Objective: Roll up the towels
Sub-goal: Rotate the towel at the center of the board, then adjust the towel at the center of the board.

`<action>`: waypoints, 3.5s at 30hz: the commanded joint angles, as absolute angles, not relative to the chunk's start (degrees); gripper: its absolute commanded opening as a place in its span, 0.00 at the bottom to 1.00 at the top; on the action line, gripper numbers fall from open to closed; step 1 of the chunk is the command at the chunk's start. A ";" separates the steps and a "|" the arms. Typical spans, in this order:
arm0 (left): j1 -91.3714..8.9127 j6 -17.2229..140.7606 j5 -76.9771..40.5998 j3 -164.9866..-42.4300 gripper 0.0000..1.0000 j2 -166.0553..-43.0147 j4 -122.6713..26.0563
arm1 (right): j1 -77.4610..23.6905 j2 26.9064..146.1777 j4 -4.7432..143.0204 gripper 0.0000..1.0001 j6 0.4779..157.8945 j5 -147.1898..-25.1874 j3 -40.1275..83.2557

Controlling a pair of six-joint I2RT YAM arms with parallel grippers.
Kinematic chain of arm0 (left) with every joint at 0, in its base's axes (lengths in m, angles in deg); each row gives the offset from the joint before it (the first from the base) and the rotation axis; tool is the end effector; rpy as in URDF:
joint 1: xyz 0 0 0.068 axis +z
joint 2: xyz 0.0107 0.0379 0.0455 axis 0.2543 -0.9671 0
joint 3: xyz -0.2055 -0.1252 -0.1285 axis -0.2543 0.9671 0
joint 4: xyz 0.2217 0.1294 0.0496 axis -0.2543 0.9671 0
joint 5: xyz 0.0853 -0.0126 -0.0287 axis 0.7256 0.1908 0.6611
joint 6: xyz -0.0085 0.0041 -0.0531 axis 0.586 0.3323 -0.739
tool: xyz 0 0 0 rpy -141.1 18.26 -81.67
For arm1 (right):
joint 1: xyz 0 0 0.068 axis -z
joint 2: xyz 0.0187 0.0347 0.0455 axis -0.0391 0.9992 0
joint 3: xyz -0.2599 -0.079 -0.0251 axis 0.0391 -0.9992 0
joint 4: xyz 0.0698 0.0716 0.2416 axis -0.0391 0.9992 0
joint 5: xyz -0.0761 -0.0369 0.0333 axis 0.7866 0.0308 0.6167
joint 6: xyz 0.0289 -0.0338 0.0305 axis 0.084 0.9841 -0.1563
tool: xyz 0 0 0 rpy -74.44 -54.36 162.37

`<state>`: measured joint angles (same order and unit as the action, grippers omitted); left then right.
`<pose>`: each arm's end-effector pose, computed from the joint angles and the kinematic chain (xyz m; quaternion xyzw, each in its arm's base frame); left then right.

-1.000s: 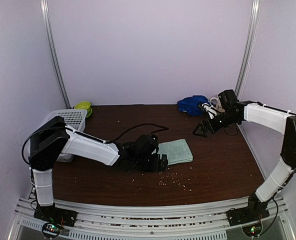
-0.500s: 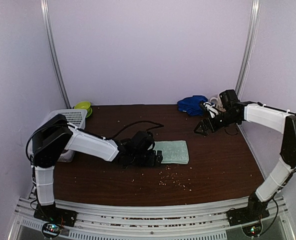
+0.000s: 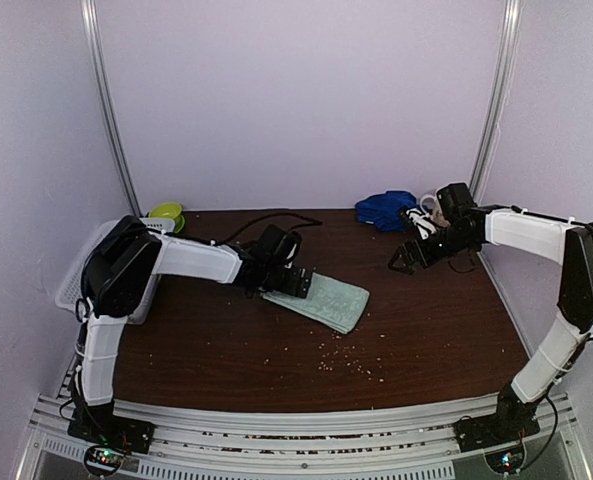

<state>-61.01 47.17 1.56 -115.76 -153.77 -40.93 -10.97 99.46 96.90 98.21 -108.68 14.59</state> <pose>0.3310 -0.3359 0.1396 0.1237 0.9140 -0.1470 0.3574 0.3343 0.0969 0.2417 -0.2809 0.8773 0.2496 0.2987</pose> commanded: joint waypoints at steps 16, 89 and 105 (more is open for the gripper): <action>-69.31 46.67 5.25 -132.78 0.98 -157.89 -36.21 | -9.48 98.13 90.59 1.00 93.54 -94.78 12.23; -60.80 57.15 17.23 -121.23 0.97 -150.18 -37.83 | -25.06 113.20 112.47 0.91 112.25 -145.04 20.15; -60.56 60.41 10.73 -129.43 0.88 -160.26 -37.51 | -31.09 134.80 143.52 0.79 140.68 -153.59 35.38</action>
